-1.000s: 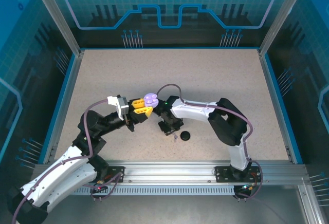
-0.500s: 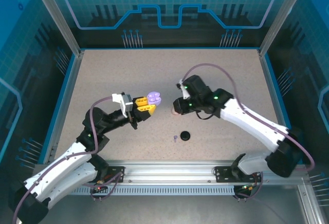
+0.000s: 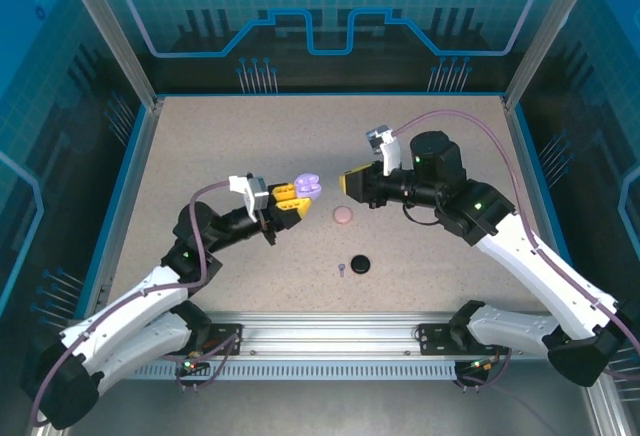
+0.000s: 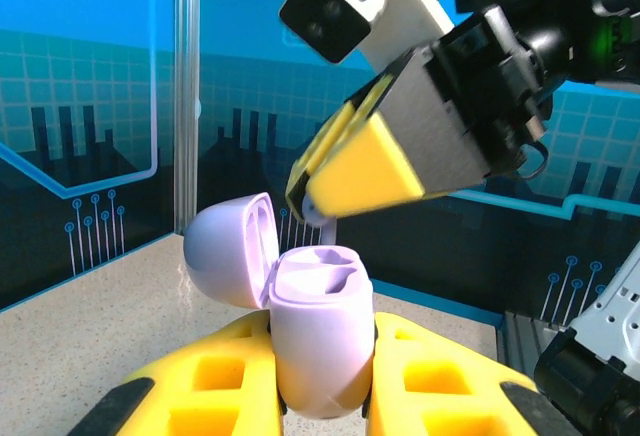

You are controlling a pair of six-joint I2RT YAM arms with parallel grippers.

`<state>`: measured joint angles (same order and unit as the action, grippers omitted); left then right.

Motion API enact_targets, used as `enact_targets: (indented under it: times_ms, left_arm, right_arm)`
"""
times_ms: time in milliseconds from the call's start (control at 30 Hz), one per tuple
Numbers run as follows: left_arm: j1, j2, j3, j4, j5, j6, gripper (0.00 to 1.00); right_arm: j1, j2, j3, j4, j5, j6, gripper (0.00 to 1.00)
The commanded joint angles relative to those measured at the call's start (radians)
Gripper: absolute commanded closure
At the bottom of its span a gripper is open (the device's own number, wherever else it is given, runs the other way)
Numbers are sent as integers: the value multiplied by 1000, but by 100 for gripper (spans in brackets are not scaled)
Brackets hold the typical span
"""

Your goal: Insert the wireless bluetooth earbuds into the charging case

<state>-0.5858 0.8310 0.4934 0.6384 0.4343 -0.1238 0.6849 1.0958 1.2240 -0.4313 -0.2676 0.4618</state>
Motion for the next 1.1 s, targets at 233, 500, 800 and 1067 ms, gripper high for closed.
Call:
enact_targets:
  times_ms: [233, 500, 800, 1067]
  left_arm:
    - [-9, 30, 16, 81, 23, -21, 87]
    - [-13, 35, 18, 86, 24, -21, 87]
    - [-16, 37, 21, 85, 23, -19, 87]
    - [-17, 37, 21, 84, 21, -18, 87]
  right_arm:
    - [92, 44, 138, 78, -59, -41, 76]
    - [142, 109, 188, 60, -47, -68, 76]
    - [166, 149, 206, 39, -47, -77, 76]
    - [178, 153, 185, 16, -38, -75, 75]
